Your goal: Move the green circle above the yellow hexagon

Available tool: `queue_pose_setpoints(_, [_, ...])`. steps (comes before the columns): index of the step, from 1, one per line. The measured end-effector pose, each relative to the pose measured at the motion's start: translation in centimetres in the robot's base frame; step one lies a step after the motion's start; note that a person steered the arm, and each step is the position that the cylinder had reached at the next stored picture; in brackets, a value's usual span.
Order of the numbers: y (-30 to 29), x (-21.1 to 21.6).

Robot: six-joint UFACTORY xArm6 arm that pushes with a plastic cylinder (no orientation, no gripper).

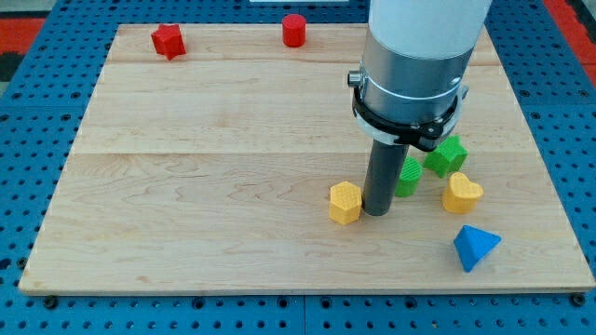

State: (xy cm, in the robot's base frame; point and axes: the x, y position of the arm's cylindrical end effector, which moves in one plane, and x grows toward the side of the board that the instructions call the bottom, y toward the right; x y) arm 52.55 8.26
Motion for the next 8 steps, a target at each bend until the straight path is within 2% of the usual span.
queue_pose_setpoints(2, [0.0, 0.4])
queue_pose_setpoints(3, [-0.8, -1.0])
queue_pose_setpoints(4, [-7.2, -4.0])
queue_pose_setpoints(5, [-8.6, -9.2])
queue_pose_setpoints(6, [-12.2, -8.8])
queue_pose_setpoints(7, [-12.2, -4.4])
queue_pose_setpoints(8, [-12.0, -1.8])
